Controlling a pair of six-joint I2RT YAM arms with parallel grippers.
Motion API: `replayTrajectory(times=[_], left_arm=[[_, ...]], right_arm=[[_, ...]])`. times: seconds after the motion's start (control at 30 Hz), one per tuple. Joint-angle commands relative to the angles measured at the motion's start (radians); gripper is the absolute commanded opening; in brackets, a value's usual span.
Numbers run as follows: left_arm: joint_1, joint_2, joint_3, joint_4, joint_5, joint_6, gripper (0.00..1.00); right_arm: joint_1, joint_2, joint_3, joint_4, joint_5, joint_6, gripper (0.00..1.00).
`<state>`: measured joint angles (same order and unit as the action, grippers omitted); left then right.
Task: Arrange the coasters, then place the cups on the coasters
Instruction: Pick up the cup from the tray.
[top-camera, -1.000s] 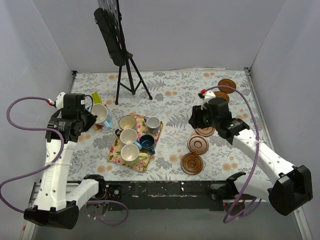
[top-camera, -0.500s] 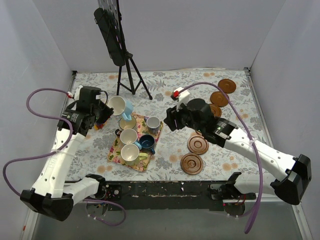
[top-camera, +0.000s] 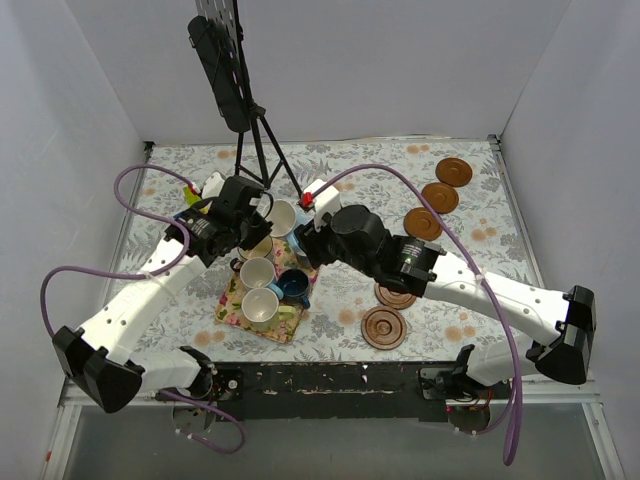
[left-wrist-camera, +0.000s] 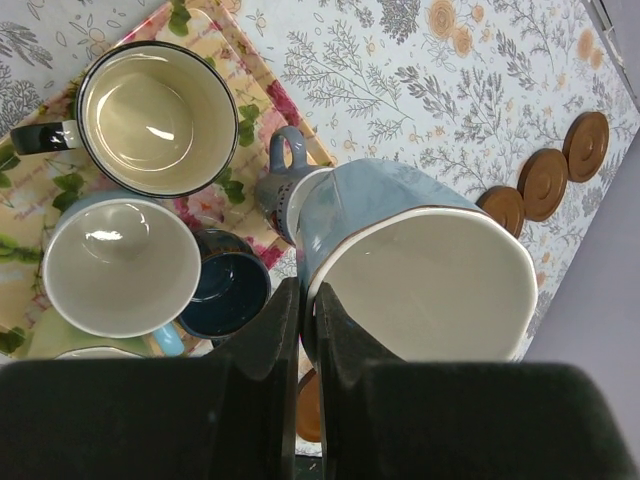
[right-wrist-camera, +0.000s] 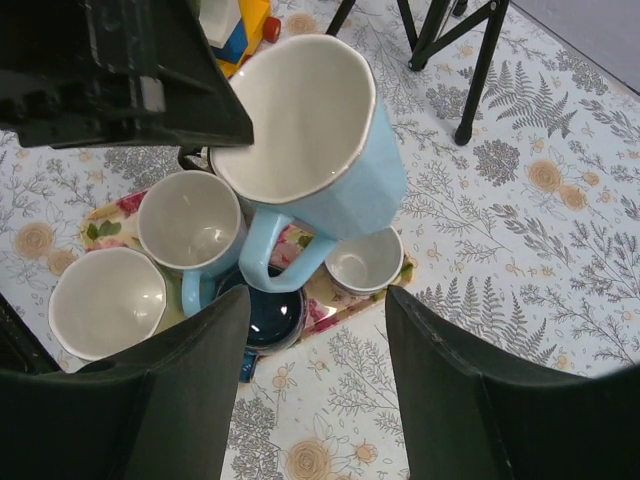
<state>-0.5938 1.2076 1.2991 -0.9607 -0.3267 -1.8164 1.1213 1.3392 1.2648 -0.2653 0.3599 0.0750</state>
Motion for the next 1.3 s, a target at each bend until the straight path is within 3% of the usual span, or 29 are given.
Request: replayTrajectory(times=[0.0,0.23,0.63,0.87,1.1,1.27], left_arm=[[-0.05,0.001,0.042,0.1,-0.086,-0.076,0.0],[-0.112,0.035,0.046,0.109,-0.129,-0.13,0.0],[-0.149,0.03,0.034,0.125,-0.14,-0.173,0.0],[-0.149,0.014,0.006,0.14,-0.107,-0.184,0.0],[-0.149,0.017,-0.001,0.134,-0.084,-0.169,0.0],[-0.15,-0.002,-0.024,0.148,-0.074,-0.176,0.0]], right_arm=[[0.029,-0.006,0.045,-0.026,0.065,0.037,0.65],[0.074,0.084,0.079,-0.106,0.183,0.081,0.64],[0.097,0.164,0.03,-0.048,0.35,0.115,0.57],[0.097,0.163,-0.025,0.06,0.393,0.105,0.46],[0.097,0.204,-0.03,0.116,0.425,0.052,0.43],[0.097,0.235,-0.016,0.109,0.427,0.045,0.31]])
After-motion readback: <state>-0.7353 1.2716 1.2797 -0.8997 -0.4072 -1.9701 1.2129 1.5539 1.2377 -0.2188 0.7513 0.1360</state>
